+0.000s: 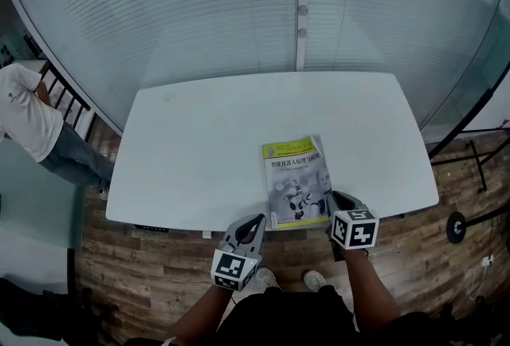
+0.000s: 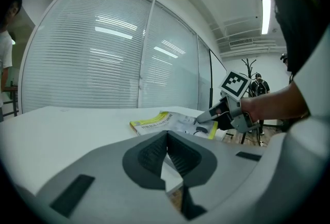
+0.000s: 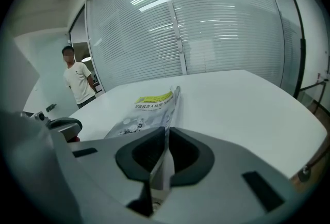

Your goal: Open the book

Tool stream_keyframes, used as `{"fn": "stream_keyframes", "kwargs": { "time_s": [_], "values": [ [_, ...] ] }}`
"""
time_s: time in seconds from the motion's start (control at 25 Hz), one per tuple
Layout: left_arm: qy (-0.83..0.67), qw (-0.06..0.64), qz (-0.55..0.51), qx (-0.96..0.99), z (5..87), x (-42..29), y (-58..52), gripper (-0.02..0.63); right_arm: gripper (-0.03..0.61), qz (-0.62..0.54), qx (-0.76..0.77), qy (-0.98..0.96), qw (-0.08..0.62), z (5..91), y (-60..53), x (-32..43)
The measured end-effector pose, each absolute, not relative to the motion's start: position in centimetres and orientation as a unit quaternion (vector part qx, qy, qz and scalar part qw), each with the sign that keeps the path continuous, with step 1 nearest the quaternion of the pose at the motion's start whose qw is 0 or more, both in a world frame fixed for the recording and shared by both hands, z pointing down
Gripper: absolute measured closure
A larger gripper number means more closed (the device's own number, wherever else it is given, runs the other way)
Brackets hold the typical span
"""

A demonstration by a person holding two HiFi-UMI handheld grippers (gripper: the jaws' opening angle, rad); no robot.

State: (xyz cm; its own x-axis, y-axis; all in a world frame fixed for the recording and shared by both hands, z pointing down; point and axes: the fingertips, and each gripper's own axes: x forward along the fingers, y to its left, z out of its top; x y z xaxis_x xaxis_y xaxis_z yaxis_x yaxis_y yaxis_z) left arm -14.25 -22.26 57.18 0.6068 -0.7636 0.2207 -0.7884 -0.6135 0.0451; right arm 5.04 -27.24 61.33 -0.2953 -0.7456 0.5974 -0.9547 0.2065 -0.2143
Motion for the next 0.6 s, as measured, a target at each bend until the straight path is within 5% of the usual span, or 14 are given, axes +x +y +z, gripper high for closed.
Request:
{"fn": "stream_keyframes", "kwargs": {
  "time_s": [0.6],
  "values": [
    [-0.438,0.084,0.091,0.89,57.7,-15.2,-21.5,0.6,0.551,0.219,0.567,-0.775,0.174,57.3,-27.1,3.0]
  ]
}}
